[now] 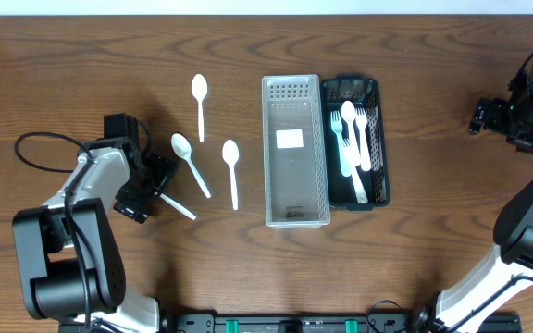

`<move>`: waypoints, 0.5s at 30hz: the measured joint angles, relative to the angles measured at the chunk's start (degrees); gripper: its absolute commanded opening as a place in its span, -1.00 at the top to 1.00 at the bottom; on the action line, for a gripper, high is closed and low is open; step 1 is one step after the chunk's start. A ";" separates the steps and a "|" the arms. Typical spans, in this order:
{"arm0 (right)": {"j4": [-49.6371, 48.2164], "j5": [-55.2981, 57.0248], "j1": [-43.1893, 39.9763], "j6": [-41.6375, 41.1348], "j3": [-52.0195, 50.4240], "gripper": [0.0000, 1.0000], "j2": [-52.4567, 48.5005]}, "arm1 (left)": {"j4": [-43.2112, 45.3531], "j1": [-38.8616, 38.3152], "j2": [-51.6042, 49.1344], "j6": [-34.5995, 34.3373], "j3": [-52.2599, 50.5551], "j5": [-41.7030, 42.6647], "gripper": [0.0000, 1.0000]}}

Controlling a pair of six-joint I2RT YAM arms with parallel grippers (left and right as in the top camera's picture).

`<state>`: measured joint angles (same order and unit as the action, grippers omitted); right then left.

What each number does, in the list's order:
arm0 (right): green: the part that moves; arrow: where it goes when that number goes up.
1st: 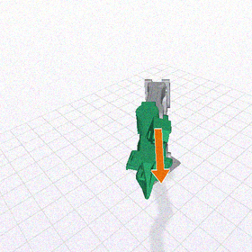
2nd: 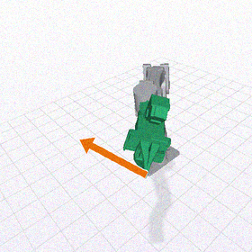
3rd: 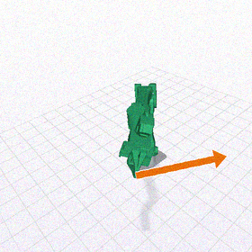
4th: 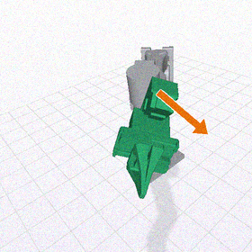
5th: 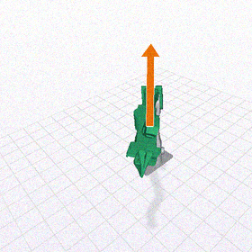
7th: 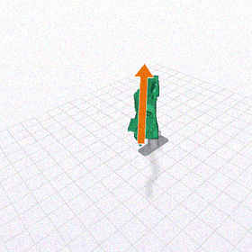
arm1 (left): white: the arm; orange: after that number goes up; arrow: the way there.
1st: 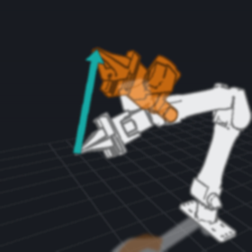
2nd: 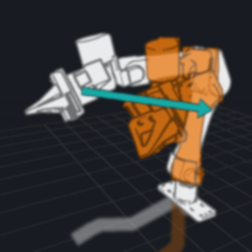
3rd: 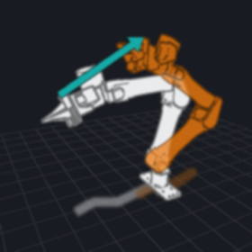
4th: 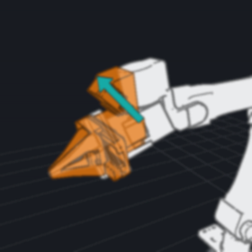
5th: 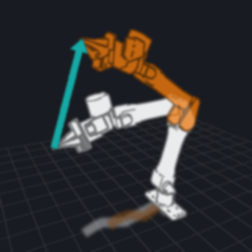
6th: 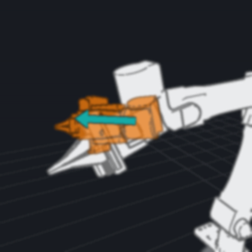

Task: Pack container
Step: 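Lower the left gripper and close it on the lower-left white spoon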

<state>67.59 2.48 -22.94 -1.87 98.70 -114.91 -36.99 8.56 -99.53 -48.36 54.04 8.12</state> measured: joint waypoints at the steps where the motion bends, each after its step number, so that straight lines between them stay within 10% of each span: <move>1: 0.00 0.02 0.00 0.00 0.00 -0.99 0.00 | 0.00 0.00 0.00 0.07 -0.02 0.02 -0.96; 15: 0.00 0.02 0.00 0.00 0.00 -0.99 0.00 | -3.69 0.02 0.00 0.17 -0.74 0.09 -0.96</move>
<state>67.59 2.50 -22.94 -1.87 98.70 -114.91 -40.69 8.58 -99.53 -48.18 53.30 8.21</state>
